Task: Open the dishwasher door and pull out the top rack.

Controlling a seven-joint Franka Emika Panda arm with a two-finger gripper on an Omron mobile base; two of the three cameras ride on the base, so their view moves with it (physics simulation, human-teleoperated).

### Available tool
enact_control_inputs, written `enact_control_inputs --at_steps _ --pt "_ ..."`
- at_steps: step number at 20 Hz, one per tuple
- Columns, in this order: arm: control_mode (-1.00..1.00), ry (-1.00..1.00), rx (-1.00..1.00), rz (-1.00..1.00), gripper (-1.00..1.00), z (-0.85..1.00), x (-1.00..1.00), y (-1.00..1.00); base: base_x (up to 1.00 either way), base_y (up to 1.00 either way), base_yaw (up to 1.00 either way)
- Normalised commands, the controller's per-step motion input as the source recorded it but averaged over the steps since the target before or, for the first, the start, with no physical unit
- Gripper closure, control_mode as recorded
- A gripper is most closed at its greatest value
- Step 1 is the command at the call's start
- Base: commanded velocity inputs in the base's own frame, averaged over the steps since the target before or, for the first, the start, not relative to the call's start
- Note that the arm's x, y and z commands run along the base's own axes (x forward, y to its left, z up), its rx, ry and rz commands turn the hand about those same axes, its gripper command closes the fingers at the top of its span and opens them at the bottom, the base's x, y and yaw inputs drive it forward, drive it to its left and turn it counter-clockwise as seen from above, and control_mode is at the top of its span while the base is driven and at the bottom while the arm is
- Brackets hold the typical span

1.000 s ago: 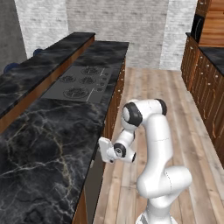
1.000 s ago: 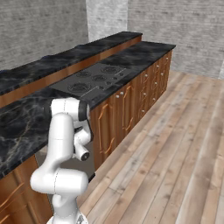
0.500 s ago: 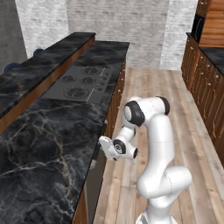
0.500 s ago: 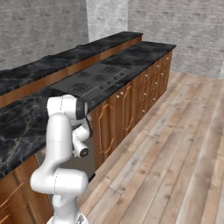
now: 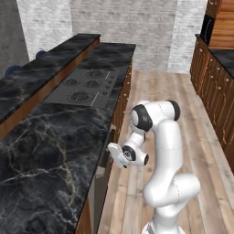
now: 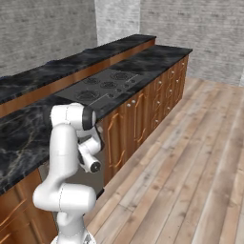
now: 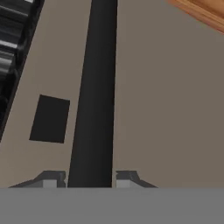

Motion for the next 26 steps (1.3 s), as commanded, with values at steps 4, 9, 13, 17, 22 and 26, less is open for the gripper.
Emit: enact_control_inputs --at_steps 4,9,13,17,22,26 --pt "-1.0 0.01 0.0 0.0 1.0 -0.46 -0.22 -0.91 0.0 0.0 0.0" --pt "-1.0 0.01 0.0 0.0 1.0 -0.44 -0.25 -0.94 0.0 0.0 0.0" --pt "-1.0 0.01 0.0 0.0 1.0 -0.39 -0.26 -0.94 0.0 0.0 0.0" --pt "-1.0 0.01 0.0 0.0 1.0 -0.36 -0.28 -0.96 0.0 0.0 0.0" --pt "-1.0 0.03 0.0 0.0 1.0 -0.43 -0.31 -0.98 0.0 0.0 0.0" --pt "-1.0 0.05 0.0 0.0 1.0 -0.51 -0.36 -0.98 0.0 0.0 0.0"
